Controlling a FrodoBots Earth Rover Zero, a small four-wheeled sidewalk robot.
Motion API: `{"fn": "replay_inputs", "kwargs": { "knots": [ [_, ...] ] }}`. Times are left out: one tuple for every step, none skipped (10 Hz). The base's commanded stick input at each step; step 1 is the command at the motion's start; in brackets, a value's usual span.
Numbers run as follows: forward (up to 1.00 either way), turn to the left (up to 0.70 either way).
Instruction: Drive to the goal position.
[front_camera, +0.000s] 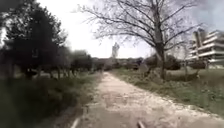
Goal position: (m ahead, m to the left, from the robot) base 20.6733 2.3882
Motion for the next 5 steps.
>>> {"fn": "replay_inputs", "kwargs": {
  "knots": [
    [1.0, 0.0],
    [1.0, 0.0],
    [1.0, 0.0],
    [1.0, 0.0],
    [1.0, 0.0]
  ]
}}
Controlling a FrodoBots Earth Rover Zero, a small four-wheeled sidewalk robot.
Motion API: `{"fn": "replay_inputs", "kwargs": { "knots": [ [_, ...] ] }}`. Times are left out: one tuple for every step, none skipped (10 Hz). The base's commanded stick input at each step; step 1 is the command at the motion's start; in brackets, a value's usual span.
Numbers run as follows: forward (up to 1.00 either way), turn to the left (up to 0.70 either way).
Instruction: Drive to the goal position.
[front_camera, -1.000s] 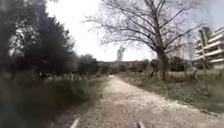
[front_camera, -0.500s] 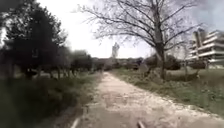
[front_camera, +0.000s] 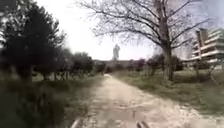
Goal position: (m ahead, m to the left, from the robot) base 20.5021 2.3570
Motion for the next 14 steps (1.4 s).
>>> {"fn": "replay_inputs", "kwargs": {
  "knots": [
    [1.0, 0.0],
    [1.0, 0.0],
    [1.0, 0.0],
    [1.0, 0.0],
    [1.0, 0.0],
    [1.0, 0.0],
    [1.0, 0.0],
    [1.0, 0.0],
    [1.0, 0.0],
    [1.0, 0.0],
    [1.0, 0.0],
    [1.0, 0.0],
    [1.0, 0.0],
    [1.0, 0.0]
  ]
}}
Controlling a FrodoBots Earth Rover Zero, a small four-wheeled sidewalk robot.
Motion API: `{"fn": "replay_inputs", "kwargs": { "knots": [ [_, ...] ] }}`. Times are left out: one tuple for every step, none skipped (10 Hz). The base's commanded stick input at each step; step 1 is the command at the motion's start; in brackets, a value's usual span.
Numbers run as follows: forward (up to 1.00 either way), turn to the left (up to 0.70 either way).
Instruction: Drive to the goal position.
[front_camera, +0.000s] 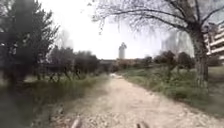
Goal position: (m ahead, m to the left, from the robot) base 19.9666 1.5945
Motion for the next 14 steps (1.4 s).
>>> {"fn": "replay_inputs", "kwargs": {
  "knots": [
    [1.0, 0.0],
    [1.0, 0.0],
    [1.0, -0.09],
    [1.0, -0.26],
    [1.0, -0.3],
    [1.0, -0.11],
    [1.0, -0.01],
    [1.0, 0.0],
    [1.0, 0.0],
    [1.0, 0.0],
    [1.0, 0.0],
    [1.0, 0.0],
    [1.0, 0.0],
    [1.0, 0.0]
  ]
}}
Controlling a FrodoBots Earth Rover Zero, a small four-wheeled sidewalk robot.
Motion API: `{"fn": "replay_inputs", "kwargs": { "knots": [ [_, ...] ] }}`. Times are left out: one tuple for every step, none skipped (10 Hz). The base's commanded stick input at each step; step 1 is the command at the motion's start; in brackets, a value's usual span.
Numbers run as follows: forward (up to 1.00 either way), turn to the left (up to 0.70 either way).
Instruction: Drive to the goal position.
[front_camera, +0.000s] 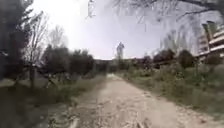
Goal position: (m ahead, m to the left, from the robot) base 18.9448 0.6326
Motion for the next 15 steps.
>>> {"fn": "replay_inputs", "kwargs": {
  "knots": [
    [1.0, 0.0],
    [1.0, 0.0],
    [1.0, 0.0],
    [1.0, 0.0],
    [1.0, 0.0],
    [1.0, 0.0],
    [1.0, 0.0],
    [1.0, 0.0],
    [1.0, 0.0],
    [1.0, 0.0],
    [1.0, 0.0],
    [1.0, 0.0],
    [1.0, 0.0],
    [1.0, 0.0],
    [1.0, 0.0]
  ]
}}
